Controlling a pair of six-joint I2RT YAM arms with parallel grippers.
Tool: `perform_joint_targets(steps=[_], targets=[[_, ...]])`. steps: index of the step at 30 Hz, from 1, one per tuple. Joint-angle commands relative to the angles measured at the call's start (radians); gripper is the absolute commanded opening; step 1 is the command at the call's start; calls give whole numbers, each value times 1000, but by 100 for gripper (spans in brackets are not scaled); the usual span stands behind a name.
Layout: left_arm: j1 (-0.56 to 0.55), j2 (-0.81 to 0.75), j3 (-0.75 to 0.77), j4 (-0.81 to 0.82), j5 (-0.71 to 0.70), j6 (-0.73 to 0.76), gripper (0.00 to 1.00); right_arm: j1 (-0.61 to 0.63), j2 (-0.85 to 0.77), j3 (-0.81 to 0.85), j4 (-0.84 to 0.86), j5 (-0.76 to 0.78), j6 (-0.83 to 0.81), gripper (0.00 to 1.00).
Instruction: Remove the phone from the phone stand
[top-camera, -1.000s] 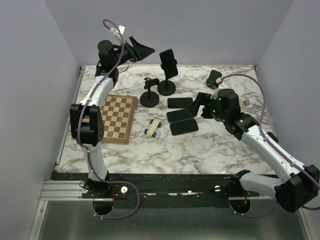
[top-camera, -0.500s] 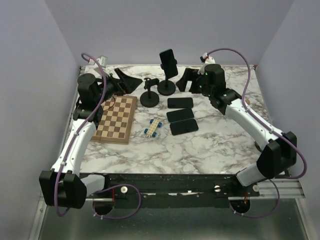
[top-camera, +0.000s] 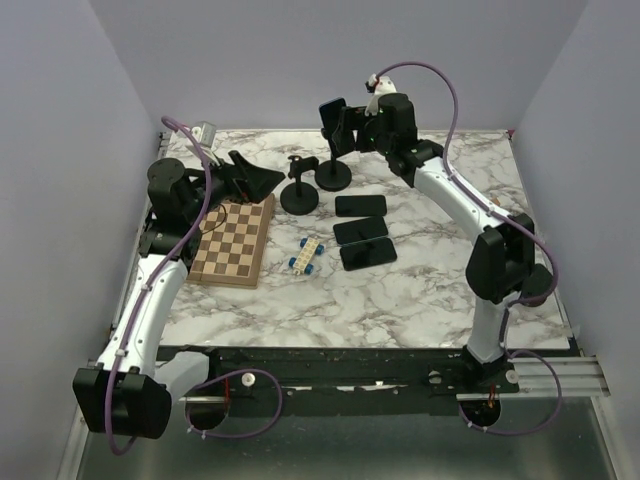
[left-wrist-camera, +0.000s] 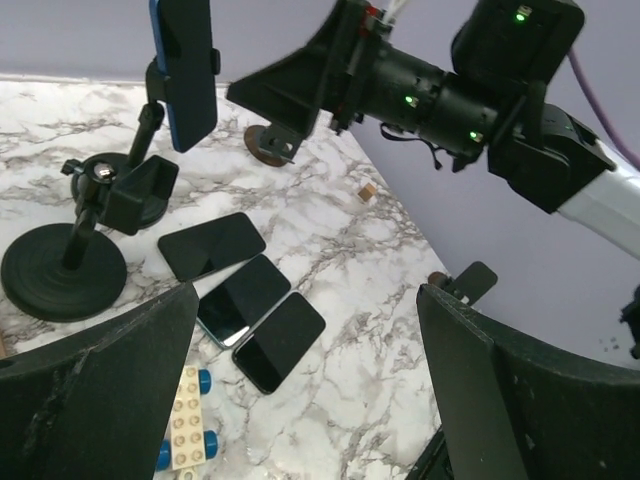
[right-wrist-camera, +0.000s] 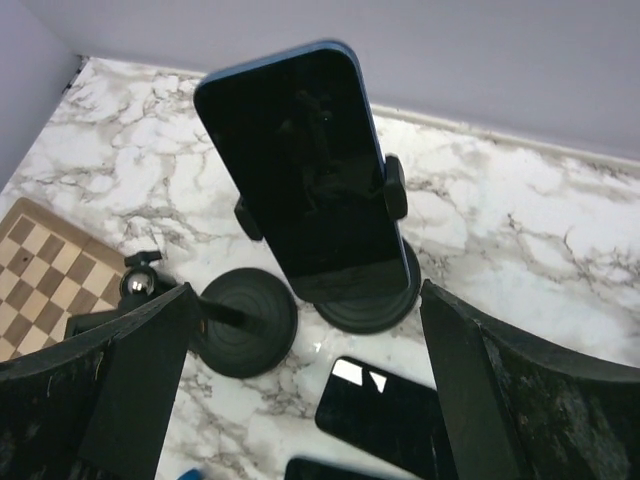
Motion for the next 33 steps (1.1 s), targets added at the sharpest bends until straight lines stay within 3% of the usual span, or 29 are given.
perform_joint_targets(steps=[1, 13, 33], targets=[[7, 23, -27, 92, 116, -73, 98, 6, 91, 145, -10, -25, -82, 100], [12, 66, -39, 141, 154, -124, 98, 17, 290, 447, -83, -16, -137, 100], [12, 88, -42, 155, 166, -125, 99, 73, 405, 548, -74, 191, -254, 100]])
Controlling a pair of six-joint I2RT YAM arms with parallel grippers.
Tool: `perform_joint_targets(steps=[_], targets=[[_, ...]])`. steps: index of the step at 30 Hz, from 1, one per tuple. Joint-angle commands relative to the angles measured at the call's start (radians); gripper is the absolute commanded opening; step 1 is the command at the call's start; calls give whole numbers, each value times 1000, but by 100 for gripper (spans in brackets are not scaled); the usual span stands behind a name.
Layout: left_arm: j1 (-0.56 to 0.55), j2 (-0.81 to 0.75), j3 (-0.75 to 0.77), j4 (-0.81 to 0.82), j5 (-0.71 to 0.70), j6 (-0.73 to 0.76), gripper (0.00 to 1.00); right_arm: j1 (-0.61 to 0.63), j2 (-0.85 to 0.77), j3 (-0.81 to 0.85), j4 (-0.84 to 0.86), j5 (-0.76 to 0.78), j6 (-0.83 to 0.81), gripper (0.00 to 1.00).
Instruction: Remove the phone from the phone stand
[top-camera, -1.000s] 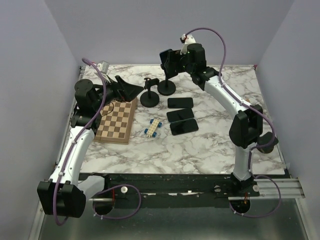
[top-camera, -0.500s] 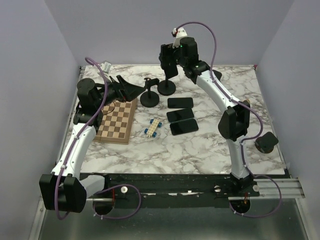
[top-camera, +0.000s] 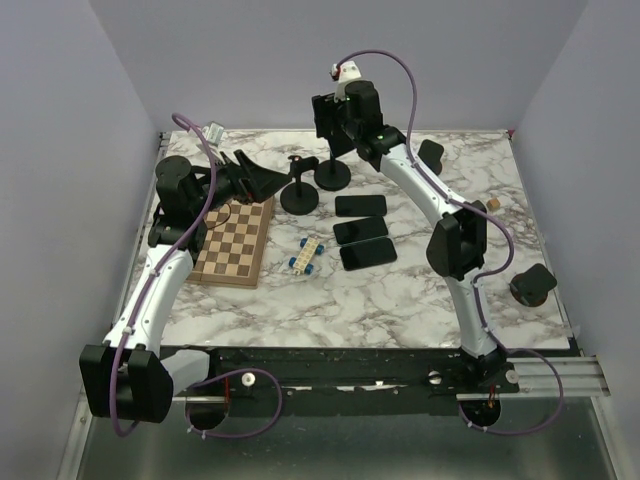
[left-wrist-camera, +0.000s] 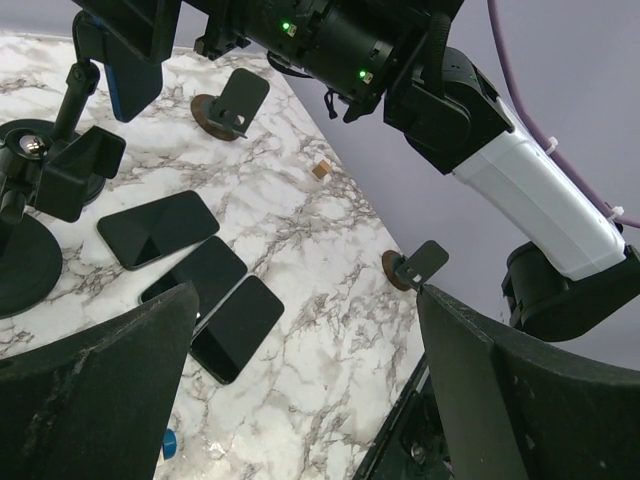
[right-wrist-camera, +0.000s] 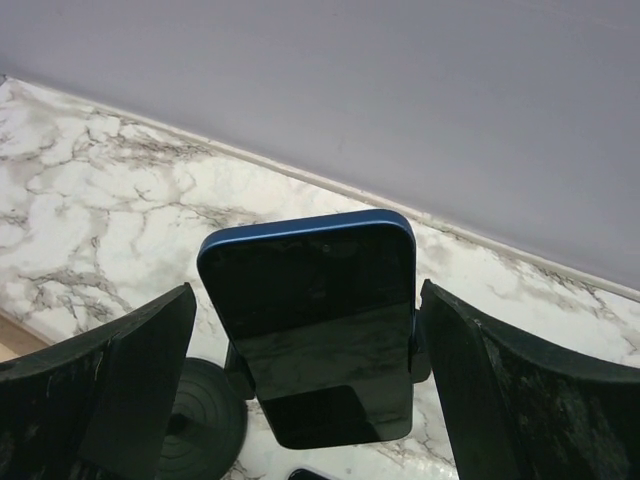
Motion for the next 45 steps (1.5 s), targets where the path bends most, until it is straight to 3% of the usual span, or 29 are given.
perform_joint_targets(steps=[1, 10, 17, 22, 29, 38, 45], targets=[[5, 5, -9, 25, 28, -2, 98, 9, 38, 40, -14, 57, -63, 100], [5, 13, -10, 23, 27, 1, 98, 8, 46, 57, -49, -44, -92, 99], [5, 28, -12, 35, 36, 2, 98, 5, 58, 68, -48, -72, -94, 88], [4, 32, -13, 34, 31, 6, 98, -9, 60, 71, -41, -74, -84, 96], [4, 40, -15, 41, 38, 2, 98, -20, 61, 63, -37, -108, -102, 97], [2, 43, -18, 56, 48, -1, 96, -22, 72, 62, -35, -132, -114, 83], [0, 45, -16, 54, 47, 3, 96, -35, 90, 82, -30, -134, -97, 94]])
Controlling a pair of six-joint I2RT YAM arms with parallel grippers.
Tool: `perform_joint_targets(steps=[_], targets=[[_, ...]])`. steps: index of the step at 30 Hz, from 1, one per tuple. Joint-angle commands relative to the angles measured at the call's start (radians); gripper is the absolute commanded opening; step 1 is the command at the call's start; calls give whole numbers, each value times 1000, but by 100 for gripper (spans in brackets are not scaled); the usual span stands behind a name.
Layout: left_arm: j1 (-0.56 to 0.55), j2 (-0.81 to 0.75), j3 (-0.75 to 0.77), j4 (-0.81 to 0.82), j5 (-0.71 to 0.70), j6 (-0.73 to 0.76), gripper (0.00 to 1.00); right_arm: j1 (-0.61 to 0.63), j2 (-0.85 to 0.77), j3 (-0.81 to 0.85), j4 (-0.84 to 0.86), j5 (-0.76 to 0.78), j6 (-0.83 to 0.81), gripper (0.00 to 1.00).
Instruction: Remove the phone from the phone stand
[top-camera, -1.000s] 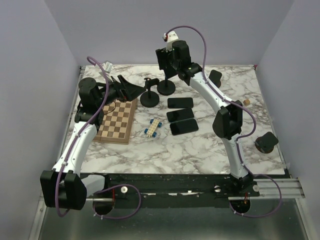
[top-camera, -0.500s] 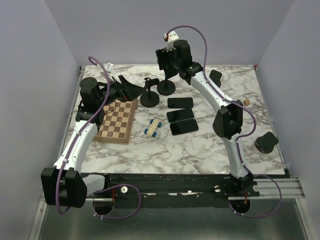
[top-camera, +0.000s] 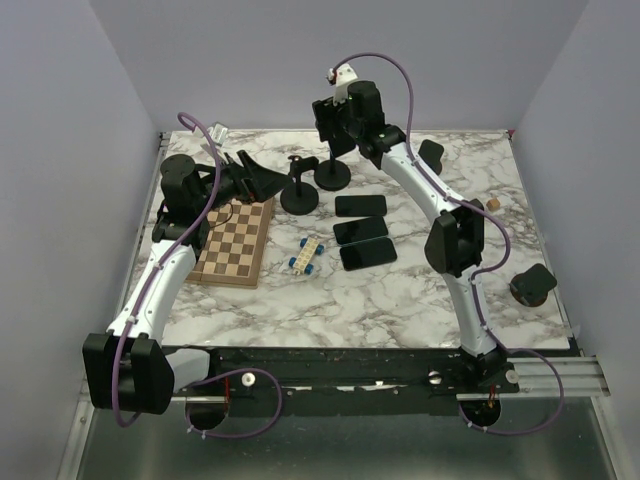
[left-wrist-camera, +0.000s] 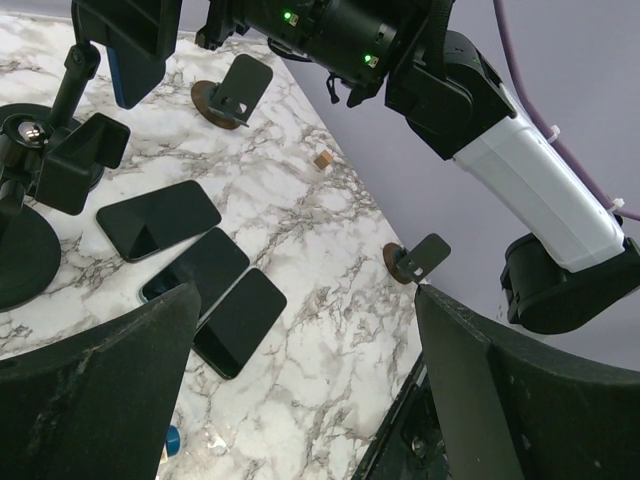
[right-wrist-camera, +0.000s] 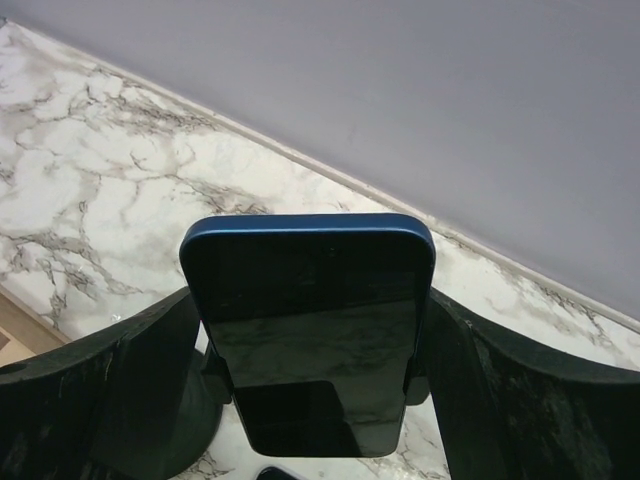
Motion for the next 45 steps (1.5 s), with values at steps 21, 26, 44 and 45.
perform_joint_targets(steps=[21, 26, 44, 45], targets=[[-20, 14, 6, -37, -35, 114, 95, -8, 46, 71, 14, -73, 69, 37], [-40, 60, 5, -28, -142, 210, 98, -11, 24, 41, 33, -72, 133, 10], [-71, 567, 522, 89, -124, 337, 72, -76, 48, 137, -18, -219, 367, 1], [-72, 591, 540, 98, -127, 333, 73, -76, 45, 137, -18, -228, 377, 1]])
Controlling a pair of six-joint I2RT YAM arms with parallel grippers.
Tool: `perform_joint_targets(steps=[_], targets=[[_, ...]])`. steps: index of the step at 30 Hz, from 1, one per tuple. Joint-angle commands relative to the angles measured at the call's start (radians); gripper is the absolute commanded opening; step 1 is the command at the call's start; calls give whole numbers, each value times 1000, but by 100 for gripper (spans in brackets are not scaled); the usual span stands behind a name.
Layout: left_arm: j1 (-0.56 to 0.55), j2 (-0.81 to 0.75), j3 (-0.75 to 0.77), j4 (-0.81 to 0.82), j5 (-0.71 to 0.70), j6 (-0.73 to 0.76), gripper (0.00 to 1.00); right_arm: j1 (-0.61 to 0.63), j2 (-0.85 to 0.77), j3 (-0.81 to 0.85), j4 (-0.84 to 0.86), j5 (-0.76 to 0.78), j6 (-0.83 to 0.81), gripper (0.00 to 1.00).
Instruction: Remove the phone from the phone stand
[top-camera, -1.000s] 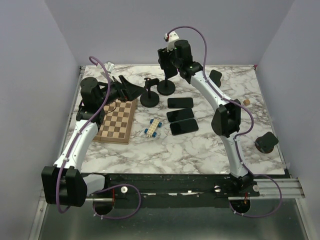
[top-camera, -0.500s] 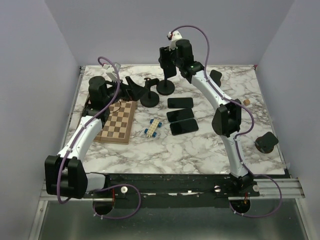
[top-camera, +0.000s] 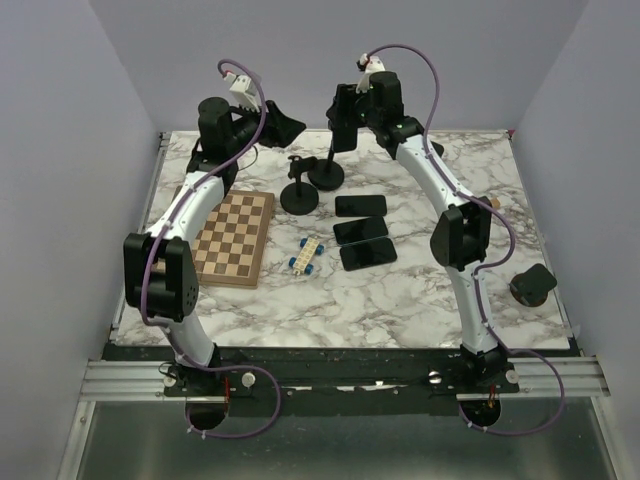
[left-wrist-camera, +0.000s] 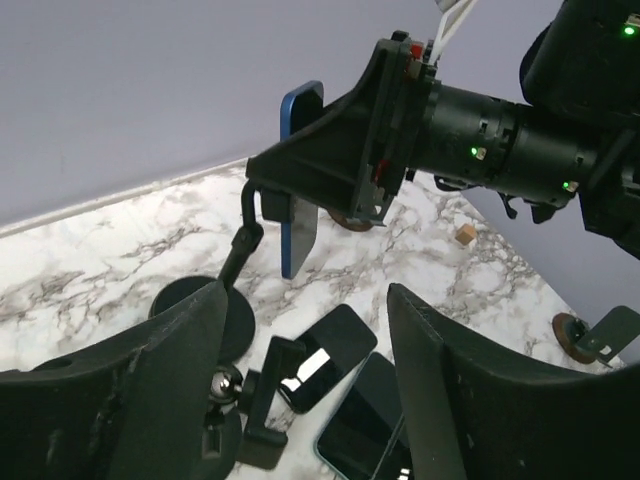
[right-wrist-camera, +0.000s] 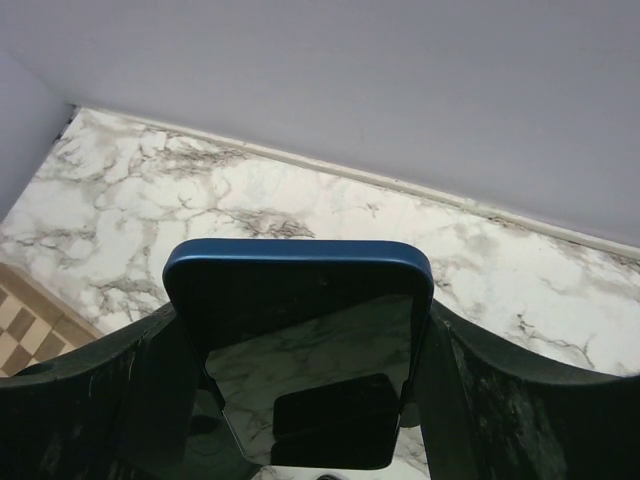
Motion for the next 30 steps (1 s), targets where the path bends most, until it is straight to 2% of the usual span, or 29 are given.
perform_joint_targets(steps=[1, 3, 5, 9, 18, 30], targets=[[-12, 115, 104, 43, 48, 32, 78, 18, -5, 56, 12, -112, 99, 1], [-26, 154, 148, 10, -14, 53, 92, 18, -3, 66, 2, -105, 120, 1], [-47, 190, 195, -35, -61, 89, 93, 17, -5, 70, -6, -91, 144, 1], [-60, 261, 250, -24, -41, 60, 86, 18, -9, 64, -6, -98, 163, 1], [-74, 358, 317, 5, -5, 33, 60, 15, -22, 70, -10, -73, 148, 1], [-103, 454, 414, -7, -11, -19, 59, 16, -23, 88, -3, -72, 145, 1]])
